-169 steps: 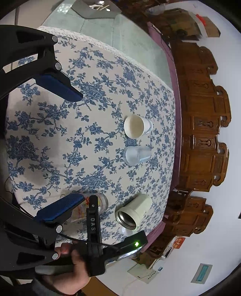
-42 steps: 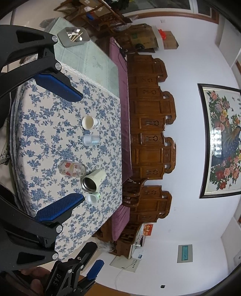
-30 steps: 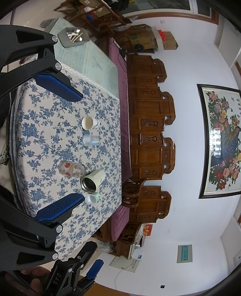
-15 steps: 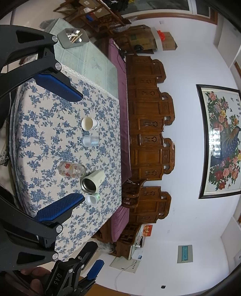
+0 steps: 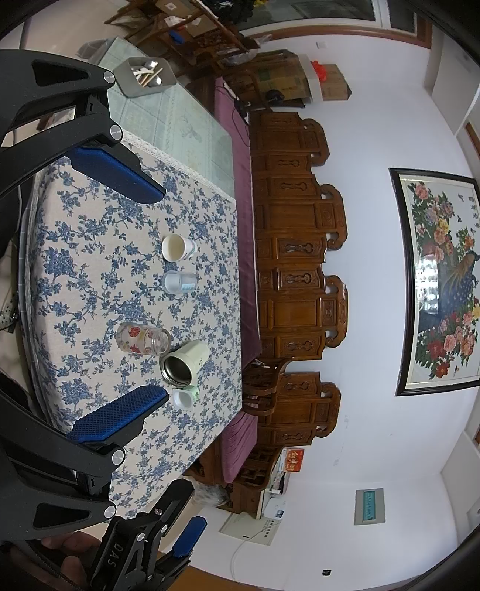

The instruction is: Flip cup upside down

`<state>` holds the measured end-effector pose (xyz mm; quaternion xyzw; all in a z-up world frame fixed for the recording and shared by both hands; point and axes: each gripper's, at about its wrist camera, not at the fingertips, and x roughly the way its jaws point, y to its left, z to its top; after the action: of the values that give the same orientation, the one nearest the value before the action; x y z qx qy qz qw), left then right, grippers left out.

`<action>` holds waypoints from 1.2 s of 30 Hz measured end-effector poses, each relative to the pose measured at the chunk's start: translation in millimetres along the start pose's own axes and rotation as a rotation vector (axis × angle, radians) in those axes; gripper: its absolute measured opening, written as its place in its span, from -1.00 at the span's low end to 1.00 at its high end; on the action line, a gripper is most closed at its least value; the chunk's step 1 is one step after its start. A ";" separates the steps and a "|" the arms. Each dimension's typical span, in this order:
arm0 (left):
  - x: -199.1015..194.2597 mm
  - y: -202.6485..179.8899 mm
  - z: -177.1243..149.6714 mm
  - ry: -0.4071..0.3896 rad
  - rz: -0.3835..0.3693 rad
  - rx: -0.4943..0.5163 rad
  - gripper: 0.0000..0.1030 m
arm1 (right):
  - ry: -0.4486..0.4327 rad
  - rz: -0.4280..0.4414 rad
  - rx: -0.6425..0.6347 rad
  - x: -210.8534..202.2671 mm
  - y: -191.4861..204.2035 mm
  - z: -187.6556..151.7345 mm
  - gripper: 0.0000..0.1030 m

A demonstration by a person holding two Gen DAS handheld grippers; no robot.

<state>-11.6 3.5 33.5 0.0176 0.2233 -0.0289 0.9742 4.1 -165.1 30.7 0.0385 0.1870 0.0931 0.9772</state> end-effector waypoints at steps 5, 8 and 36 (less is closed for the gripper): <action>0.4 -0.3 -0.6 0.000 0.000 0.000 0.85 | 0.001 0.000 0.000 0.2 0.7 -0.4 0.95; 0.4 0.1 -0.5 0.000 0.000 0.000 0.85 | 0.001 0.000 0.001 0.3 0.4 -0.3 0.95; -0.4 -0.5 1.9 -0.007 -0.001 -0.004 0.85 | 0.003 0.003 0.002 0.8 4.6 -1.5 0.95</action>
<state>-11.1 2.9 35.4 0.0156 0.2201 -0.0290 0.9749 3.4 -160.5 29.5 0.0397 0.1885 0.0944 0.9767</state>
